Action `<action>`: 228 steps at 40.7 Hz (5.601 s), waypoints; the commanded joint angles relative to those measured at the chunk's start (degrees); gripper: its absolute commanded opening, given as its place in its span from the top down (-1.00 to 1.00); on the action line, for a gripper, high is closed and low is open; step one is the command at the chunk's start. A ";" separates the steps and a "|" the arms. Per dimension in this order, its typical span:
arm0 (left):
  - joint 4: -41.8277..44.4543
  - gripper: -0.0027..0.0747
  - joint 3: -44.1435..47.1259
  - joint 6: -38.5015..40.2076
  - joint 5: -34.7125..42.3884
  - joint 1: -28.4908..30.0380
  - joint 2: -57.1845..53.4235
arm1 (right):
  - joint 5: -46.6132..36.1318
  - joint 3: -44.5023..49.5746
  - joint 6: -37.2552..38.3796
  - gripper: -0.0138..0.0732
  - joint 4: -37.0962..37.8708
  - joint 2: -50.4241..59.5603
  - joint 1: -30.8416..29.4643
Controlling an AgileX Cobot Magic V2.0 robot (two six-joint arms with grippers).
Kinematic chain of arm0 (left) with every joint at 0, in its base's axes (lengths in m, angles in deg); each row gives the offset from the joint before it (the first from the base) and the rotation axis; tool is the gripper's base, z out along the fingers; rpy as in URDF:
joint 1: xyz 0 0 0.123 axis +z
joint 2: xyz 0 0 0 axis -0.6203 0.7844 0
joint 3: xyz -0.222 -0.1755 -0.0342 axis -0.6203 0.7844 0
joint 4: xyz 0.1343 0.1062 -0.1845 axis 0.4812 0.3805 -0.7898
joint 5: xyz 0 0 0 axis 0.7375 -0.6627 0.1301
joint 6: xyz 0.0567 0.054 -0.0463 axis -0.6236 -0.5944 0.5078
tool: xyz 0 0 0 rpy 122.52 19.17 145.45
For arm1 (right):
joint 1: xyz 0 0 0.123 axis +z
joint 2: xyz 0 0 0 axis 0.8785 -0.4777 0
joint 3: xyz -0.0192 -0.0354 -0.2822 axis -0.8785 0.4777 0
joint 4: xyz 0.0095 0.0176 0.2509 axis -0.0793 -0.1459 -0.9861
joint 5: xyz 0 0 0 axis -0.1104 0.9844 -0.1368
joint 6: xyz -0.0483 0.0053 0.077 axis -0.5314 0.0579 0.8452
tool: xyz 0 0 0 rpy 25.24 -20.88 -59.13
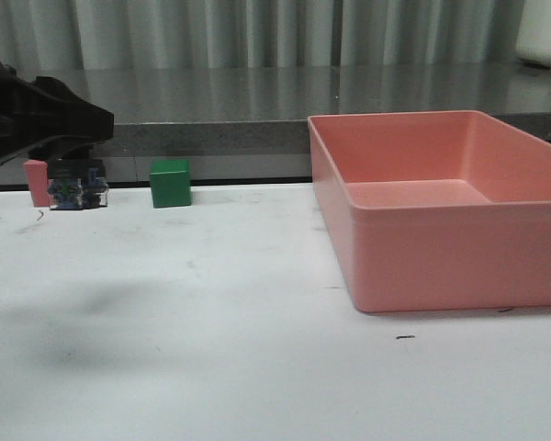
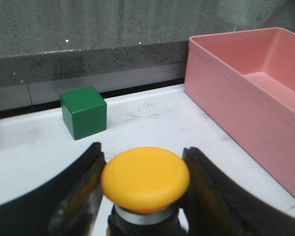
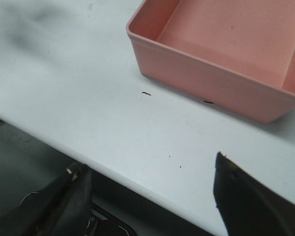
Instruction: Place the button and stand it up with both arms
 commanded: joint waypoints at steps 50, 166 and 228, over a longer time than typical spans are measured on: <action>-12.63 0.25 2.42 -9.19 37.40 0.14 20.75 | -3.17 -1.37 -0.51 -0.56 -0.28 -0.12 -0.43; -13.04 -0.40 -13.61 -9.07 -72.07 0.14 -39.00 | -3.17 -1.37 -0.51 -0.56 -0.28 -0.12 -0.43; -13.76 0.98 -13.61 -13.68 -83.03 0.14 -47.27 | -4.70 -1.37 -0.57 0.13 -0.23 -0.12 -0.43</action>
